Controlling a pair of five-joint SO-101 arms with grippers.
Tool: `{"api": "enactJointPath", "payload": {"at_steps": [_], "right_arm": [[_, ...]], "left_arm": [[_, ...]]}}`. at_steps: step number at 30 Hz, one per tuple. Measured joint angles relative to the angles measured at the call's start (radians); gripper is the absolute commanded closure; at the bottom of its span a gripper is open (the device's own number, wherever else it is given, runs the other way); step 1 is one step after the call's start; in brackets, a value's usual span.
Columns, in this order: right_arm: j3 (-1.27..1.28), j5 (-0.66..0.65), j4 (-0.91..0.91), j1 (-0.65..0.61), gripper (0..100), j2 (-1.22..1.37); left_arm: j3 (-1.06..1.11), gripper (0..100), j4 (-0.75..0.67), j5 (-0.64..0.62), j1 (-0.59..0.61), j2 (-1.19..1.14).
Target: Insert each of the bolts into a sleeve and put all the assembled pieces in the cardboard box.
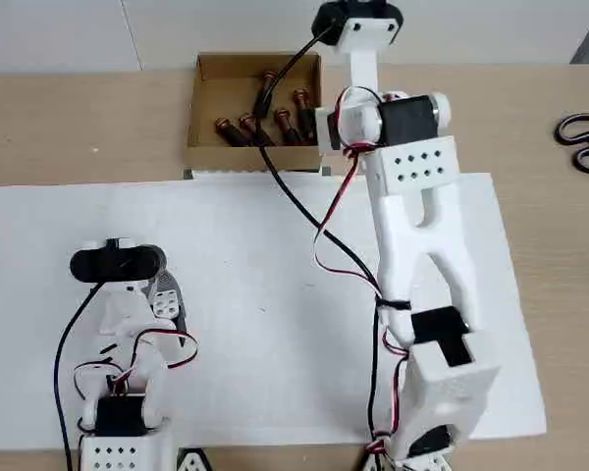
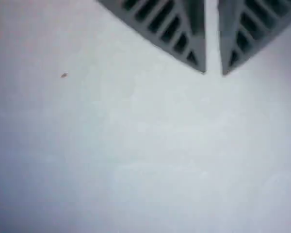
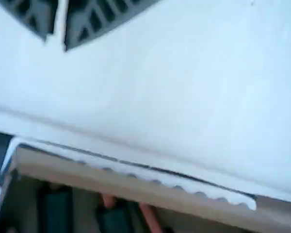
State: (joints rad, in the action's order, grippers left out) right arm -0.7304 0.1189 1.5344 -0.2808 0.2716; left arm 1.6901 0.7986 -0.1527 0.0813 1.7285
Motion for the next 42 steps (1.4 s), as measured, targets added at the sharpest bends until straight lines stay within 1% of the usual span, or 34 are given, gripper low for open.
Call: {"api": "enactJointPath", "payload": {"at_steps": [6,13,17,22,25,34,39,42], "right_arm": [[0.000,0.034,0.095,0.005,99.0,-0.129],[0.002,0.049,0.133,0.061,99.0,-0.267],[0.120,0.055,0.133,0.072,99.0,-0.396],[0.411,0.095,0.063,0.106,99.0,-0.589],[0.631,0.100,-0.037,0.115,99.1,-0.729],[1.381,0.100,-0.442,0.127,99.5,-1.198],[1.700,0.100,-0.548,0.129,99.5,-1.389],[1.846,0.100,-0.601,0.161,99.5,-1.478]], "left_arm": [[0.000,99,0.000,0.000,0.000,0.000],[0.000,99,0.000,0.000,0.000,0.000],[0.000,99,0.000,0.000,0.000,0.000],[0.000,99,0.000,0.000,0.000,0.000],[0.000,99,0.000,0.000,0.000,0.000],[0.000,99,0.000,0.000,0.000,0.000],[0.000,99,0.000,0.000,0.000,0.000],[0.000,99,0.000,0.000,0.000,0.000]]}}
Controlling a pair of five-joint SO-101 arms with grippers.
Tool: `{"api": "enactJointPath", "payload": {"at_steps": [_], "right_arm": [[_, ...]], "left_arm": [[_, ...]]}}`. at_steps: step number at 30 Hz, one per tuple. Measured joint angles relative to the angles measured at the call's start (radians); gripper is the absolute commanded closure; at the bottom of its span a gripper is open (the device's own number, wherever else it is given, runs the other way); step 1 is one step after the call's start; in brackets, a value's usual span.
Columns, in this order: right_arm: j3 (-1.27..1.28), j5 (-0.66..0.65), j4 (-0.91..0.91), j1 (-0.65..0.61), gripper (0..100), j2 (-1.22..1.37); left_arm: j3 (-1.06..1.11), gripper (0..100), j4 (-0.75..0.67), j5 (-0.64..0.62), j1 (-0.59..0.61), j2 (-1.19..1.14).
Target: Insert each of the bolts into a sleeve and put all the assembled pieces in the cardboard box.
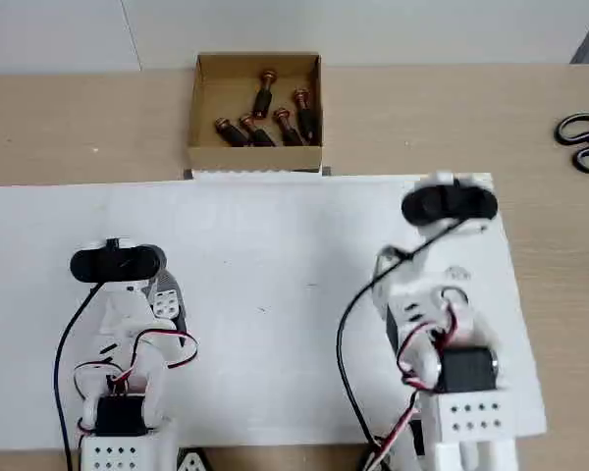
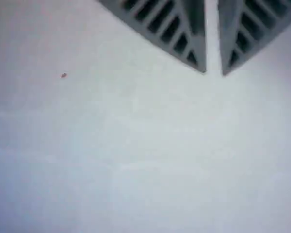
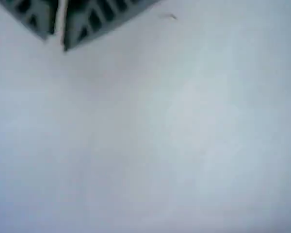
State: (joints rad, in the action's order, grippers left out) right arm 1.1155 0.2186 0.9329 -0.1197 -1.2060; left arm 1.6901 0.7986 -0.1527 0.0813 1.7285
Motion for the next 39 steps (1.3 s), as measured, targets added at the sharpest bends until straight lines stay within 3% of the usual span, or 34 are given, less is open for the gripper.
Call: {"api": "enactJointPath", "payload": {"at_steps": [9,15,24,39], "right_arm": [[0.387,-0.112,-0.181,0.074,99.5,-0.222],[0.554,-0.120,-0.196,0.071,99.5,-0.436],[0.555,-0.127,-0.040,0.038,99.5,-0.586],[0.555,-0.127,-0.031,0.041,99.5,-0.586]], "left_arm": [[0.000,99,0.000,0.000,0.000,0.000],[0.000,99,0.000,0.000,0.000,0.000],[0.000,99,0.000,0.000,0.000,0.000],[0.000,99,0.000,0.000,0.000,0.000]]}}
